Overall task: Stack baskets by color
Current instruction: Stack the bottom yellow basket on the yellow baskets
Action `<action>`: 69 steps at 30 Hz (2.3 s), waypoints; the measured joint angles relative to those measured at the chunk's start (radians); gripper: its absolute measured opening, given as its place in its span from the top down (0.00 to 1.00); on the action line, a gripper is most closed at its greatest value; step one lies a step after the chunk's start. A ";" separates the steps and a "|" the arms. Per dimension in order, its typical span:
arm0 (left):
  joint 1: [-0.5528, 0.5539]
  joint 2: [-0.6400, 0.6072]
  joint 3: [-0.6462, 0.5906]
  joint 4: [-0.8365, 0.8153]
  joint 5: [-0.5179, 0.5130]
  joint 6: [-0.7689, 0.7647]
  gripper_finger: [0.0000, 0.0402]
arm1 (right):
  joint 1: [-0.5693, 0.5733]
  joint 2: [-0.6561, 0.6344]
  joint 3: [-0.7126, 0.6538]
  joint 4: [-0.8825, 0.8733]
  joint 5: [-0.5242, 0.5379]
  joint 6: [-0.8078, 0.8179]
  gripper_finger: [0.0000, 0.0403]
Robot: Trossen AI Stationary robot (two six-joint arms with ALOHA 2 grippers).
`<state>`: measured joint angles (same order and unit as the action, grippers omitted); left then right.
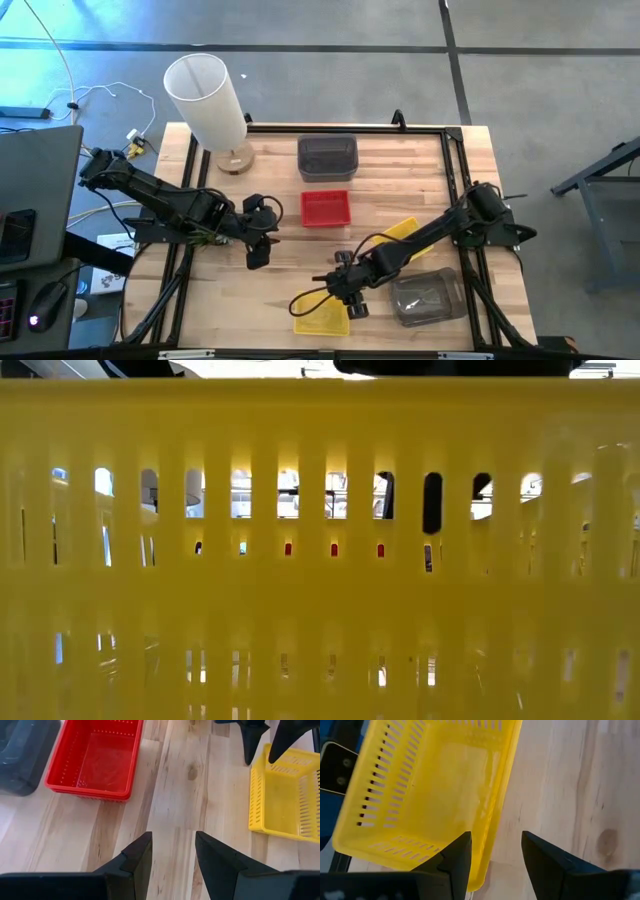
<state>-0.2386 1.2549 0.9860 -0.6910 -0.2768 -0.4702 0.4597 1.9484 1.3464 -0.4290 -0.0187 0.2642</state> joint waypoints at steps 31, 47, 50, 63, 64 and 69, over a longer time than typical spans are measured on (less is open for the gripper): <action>0.001 0.001 0.000 -0.009 0.000 0.010 0.66 | -0.010 -0.050 0.000 -0.202 0.099 -0.088 1.00; 0.001 0.001 0.000 -0.010 -0.003 0.028 0.66 | -0.026 -0.315 0.000 -0.496 0.323 -0.169 1.00; 0.001 0.001 0.000 -0.009 -0.003 0.028 0.66 | -0.045 -0.376 0.000 -0.573 0.347 -0.187 1.00; 0.001 0.001 0.000 -0.009 -0.003 0.025 0.66 | -0.128 -0.713 -0.177 -0.670 0.358 -0.216 1.00; 0.001 0.001 0.000 -0.008 -0.003 0.025 0.66 | -0.134 -0.744 -0.201 -0.668 0.351 -0.216 1.00; 0.001 0.001 0.000 -0.008 -0.003 0.009 0.66 | -0.177 -0.886 -0.282 -0.671 0.251 -0.262 1.00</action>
<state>-0.2379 1.2556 0.9863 -0.6994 -0.2801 -0.4612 0.2830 1.0628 1.0640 -1.1000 0.2325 0.0018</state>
